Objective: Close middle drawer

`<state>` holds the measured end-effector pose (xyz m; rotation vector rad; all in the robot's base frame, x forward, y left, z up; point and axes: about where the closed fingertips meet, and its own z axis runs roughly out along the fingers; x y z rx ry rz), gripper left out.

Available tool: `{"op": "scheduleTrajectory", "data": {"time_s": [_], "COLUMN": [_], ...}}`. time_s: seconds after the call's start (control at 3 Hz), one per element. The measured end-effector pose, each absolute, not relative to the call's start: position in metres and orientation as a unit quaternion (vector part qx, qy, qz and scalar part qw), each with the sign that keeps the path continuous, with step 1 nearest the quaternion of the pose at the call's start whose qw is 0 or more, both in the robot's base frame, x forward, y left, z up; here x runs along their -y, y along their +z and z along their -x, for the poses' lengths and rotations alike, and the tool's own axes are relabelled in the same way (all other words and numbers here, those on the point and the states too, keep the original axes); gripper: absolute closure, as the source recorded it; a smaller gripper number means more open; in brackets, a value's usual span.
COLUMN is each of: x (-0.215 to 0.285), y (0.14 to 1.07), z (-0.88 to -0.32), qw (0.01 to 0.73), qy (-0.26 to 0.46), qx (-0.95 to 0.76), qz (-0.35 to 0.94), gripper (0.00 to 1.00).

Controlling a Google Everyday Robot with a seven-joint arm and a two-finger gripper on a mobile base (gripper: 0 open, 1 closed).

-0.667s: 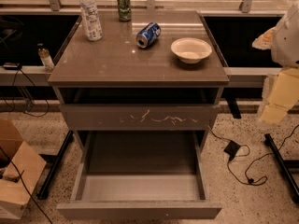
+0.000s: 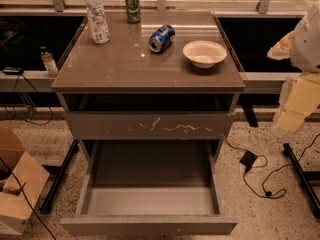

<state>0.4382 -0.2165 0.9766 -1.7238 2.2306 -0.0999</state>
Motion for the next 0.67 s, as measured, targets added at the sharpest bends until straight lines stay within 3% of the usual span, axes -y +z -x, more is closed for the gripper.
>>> {"op": "scheduleTrajectory", "data": {"time_s": [0.67], "x": [0.203], "y": [0.922], "z": [-0.427], "qw": [0.149], "qy": [0.016], "qx": [-0.791], "qz": [0.593], "gripper": [0.59]}}
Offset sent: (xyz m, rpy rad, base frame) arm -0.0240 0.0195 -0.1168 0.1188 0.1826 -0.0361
